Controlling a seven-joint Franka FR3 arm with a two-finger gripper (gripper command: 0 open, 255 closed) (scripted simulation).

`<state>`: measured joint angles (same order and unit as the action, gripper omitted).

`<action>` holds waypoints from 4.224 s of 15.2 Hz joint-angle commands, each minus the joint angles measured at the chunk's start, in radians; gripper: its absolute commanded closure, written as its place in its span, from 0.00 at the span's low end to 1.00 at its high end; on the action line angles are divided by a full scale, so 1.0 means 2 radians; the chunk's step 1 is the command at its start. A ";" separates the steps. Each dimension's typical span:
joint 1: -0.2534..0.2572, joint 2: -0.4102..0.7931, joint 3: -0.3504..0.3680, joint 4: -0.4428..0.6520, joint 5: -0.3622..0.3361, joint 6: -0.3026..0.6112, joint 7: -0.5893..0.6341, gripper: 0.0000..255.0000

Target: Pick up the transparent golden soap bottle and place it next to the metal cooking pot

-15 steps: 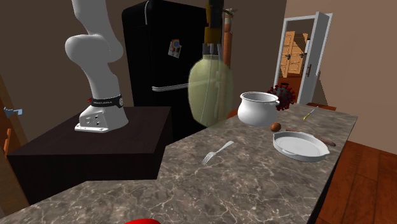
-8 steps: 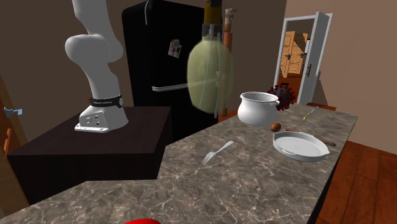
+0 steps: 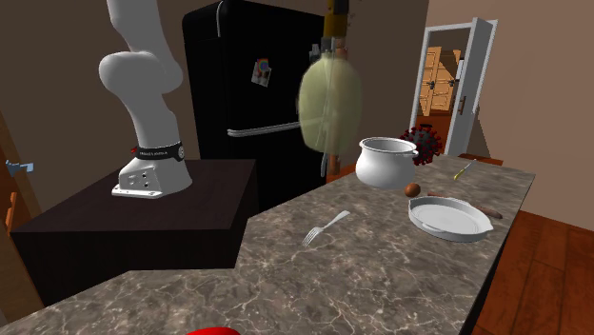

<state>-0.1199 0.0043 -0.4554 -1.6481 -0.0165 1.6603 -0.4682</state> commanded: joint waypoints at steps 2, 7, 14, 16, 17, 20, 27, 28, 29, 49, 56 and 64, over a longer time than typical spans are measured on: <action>0.017 0.003 0.017 -0.008 0.001 0.011 0.035 1.00; 0.045 0.014 0.044 -0.010 0.005 0.023 0.089 1.00; 0.081 0.051 0.077 0.013 0.014 0.033 0.159 1.00; 0.091 0.065 0.086 0.025 0.017 0.035 0.177 1.00; 0.096 0.073 0.090 0.033 0.019 0.035 0.186 1.00; 0.110 0.100 0.102 0.059 0.024 0.034 0.212 1.00; 0.141 0.180 0.125 0.151 0.035 0.020 0.270 1.00; 0.145 0.194 0.128 0.169 0.036 0.016 0.277 1.00; 0.149 0.208 0.131 0.188 0.038 0.012 0.285 1.00; 0.162 0.246 0.139 0.117 0.042 0.120 0.302 1.00; 0.163 0.257 0.141 0.087 0.044 0.161 0.300 1.00; 0.162 0.275 0.143 0.061 0.048 0.205 0.299 1.00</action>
<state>0.2048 0.5468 -0.1707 -1.5272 0.0776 2.0618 0.1290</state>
